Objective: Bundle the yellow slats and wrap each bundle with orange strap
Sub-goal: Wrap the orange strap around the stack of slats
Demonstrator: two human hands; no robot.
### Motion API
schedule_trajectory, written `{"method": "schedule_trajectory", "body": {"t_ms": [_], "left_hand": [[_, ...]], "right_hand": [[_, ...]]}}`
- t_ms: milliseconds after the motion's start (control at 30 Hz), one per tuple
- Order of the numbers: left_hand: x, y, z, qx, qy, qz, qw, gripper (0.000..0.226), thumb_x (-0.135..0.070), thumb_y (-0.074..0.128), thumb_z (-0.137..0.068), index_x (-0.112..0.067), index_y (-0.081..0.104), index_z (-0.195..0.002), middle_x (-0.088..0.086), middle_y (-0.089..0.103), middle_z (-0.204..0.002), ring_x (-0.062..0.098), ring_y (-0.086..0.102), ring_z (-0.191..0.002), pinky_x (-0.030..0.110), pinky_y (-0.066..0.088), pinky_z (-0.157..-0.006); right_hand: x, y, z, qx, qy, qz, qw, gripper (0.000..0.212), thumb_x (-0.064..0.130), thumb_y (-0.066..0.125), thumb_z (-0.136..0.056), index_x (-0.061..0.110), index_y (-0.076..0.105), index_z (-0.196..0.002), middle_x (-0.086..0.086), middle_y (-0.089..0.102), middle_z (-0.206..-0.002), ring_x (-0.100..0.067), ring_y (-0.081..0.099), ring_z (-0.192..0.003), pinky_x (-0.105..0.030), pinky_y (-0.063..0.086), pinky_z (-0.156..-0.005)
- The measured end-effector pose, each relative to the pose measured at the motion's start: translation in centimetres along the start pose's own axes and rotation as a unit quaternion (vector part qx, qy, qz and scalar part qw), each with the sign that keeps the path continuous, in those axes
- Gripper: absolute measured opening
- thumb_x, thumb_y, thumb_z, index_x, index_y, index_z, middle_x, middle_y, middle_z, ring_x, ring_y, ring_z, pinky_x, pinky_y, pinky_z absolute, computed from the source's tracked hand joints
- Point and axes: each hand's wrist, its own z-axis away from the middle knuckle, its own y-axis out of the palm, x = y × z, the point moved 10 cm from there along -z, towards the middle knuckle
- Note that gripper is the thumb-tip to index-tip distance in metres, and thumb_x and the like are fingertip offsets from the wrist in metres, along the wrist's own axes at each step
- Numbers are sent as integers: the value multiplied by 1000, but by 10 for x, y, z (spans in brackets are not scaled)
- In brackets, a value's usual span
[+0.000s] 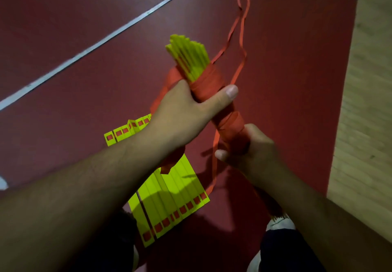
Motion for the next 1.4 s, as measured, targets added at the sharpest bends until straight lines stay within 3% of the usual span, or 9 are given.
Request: {"method": "schedule_trajectory", "body": {"t_ms": [100, 200, 367, 533, 667, 900, 1100, 1267, 1400], "left_hand": [[14, -2, -1, -15, -50, 50, 997, 51, -64, 65, -83, -13, 65, -81, -9, 60, -66, 2, 54, -62, 25, 42, -63], [-12, -3, -3, 17, 36, 154, 987, 36, -49, 67, -86, -13, 65, -83, -11, 63, -72, 3, 59, -69, 24, 47, -68], [-43, -10, 3, 52, 99, 236, 965, 21, -29, 64, -89, -12, 55, -81, -18, 57, -62, -7, 53, -59, 8, 40, -61], [-32, -5, 5, 56, 28, 227, 972, 20, -39, 53, -82, -20, 54, -76, -20, 54, -48, -9, 49, -46, 4, 35, -50], [-5, -6, 1, 26, -25, 140, 989, 38, -54, 48, -88, -22, 52, -69, -18, 45, -42, -6, 38, -41, 12, 30, -45], [-10, -5, 4, 6, -3, 170, 985, 35, -39, 59, -95, -24, 56, -64, -18, 49, -45, -7, 41, -43, 8, 31, -45], [-22, -16, 2, 0, 9, 298, 955, 39, -38, 56, -96, -24, 54, -60, -14, 38, -52, 3, 29, -46, 19, 25, -44], [-23, -16, 1, 16, 0, 381, 925, 32, -38, 45, -100, -18, 57, -78, -4, 49, -61, 10, 37, -50, 22, 29, -48], [-13, -6, -3, 55, -36, 406, 911, 40, -47, 50, -96, -11, 64, -103, 17, 55, -99, 31, 48, -91, 42, 36, -84]], "right_hand": [[3, 0, 1, 9, -10, 13, 1000, 52, 42, 91, -60, 24, 54, -92, 9, 59, -73, -2, 49, -63, -16, 38, -54], [12, -2, -2, 61, -32, -12, 998, 59, 48, 93, -54, 24, 53, -90, 7, 59, -73, -7, 50, -64, -23, 41, -57], [18, 12, 2, 183, -30, -123, 975, 53, 19, 91, -60, 28, 63, -103, 8, 72, -87, -5, 66, -80, -23, 52, -68], [8, 5, 0, 72, -38, -120, 989, 50, 36, 89, -60, 22, 63, -100, -3, 72, -89, -26, 67, -83, -40, 55, -74], [0, -19, -4, -52, -14, -17, 998, 47, 33, 91, -60, 33, 54, -90, 7, 63, -73, 0, 56, -62, -26, 46, -59], [12, -21, 0, -69, -40, 32, 996, 54, 33, 91, -61, 22, 56, -101, 4, 64, -79, -24, 62, -74, -38, 50, -63], [34, -17, -1, 54, -72, -57, 994, 61, 43, 94, -51, 32, 57, -99, 11, 65, -80, 7, 55, -69, -16, 45, -64], [25, 9, 8, 238, 0, -160, 958, 38, 26, 85, -60, 26, 69, -94, 0, 75, -91, -21, 72, -85, -43, 59, -80], [21, 19, 10, 233, -13, -134, 963, 32, 23, 86, -65, 17, 67, -90, -4, 73, -86, -18, 69, -77, -42, 58, -75]]}}
